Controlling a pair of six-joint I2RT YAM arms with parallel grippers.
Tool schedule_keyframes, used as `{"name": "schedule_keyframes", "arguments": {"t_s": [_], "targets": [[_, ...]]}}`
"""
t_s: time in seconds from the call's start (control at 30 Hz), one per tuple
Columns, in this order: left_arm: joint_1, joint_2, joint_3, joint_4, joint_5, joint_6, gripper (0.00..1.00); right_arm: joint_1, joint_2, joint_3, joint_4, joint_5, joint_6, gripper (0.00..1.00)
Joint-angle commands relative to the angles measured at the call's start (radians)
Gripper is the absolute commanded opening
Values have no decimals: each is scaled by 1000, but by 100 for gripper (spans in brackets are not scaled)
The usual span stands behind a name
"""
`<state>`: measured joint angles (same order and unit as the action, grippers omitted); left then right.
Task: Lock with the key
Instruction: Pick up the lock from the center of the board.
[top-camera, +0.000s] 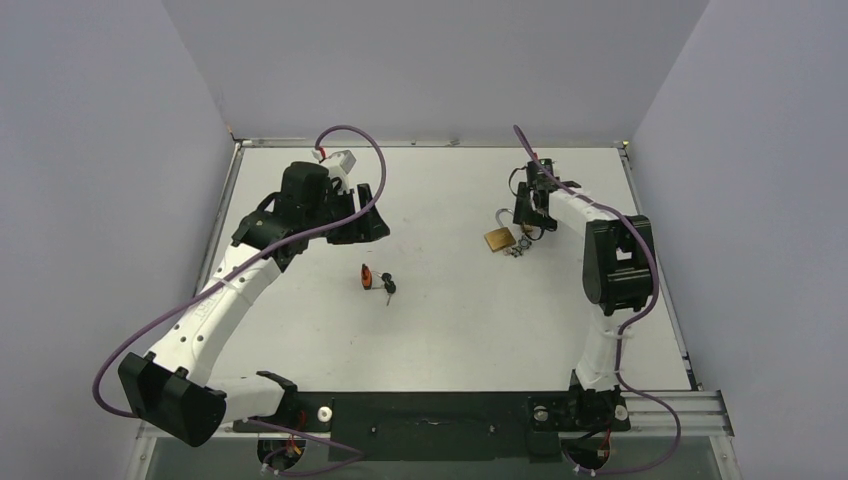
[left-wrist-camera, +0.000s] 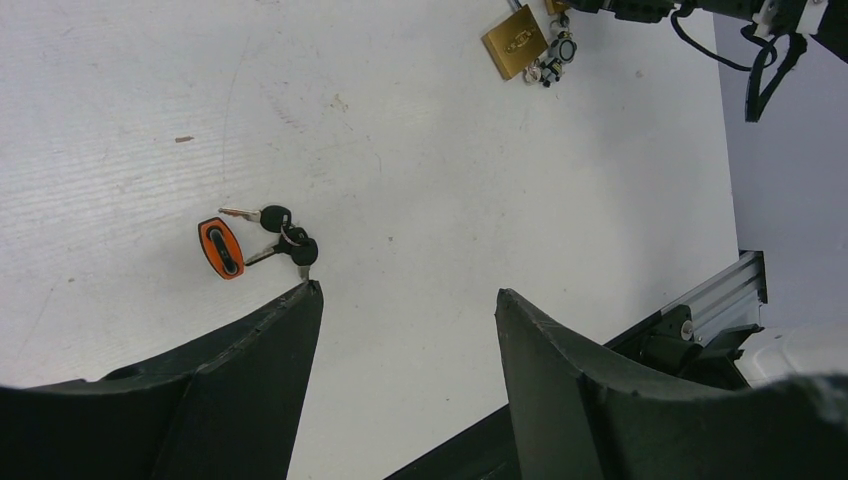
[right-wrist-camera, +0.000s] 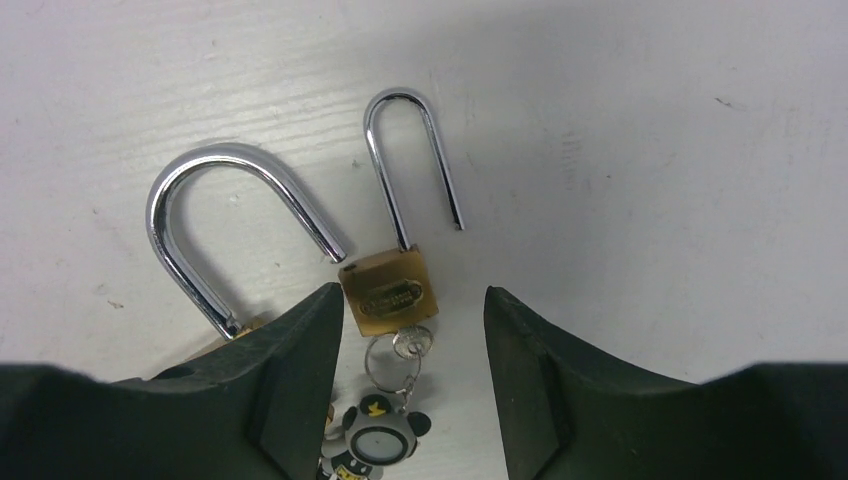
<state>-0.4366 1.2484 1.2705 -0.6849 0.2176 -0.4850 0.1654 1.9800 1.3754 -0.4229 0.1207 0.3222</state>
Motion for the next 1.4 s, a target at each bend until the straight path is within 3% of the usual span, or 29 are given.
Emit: {"name": "schedule_keyframes", "arguments": {"t_s": [0.0,0.37,0.5,0.67,0.73,1.1,1.37], "targets": [[6,-18,56,34,26,15,62,-20,65,80,-71,-87,-47,48],[5,18,96,22,35,21,62,-28,110,145,-128,-143,-50,40],[5,30,109,20,41,20,63,-27,110,144,-153,-127,-39,29],[5,47,115,30,61,10,63,-28,61,100,-143,-56,-13,5],[4,53,115,31,71,7,63,-27,20,76,-127,-44,-1,0],[3,86,120,62,80,-7,63,14,-288,-41,-85,19,53,0],[-2,78,121,182,135,1,62,175,-468,-55,-119,-86,45,0]]}}
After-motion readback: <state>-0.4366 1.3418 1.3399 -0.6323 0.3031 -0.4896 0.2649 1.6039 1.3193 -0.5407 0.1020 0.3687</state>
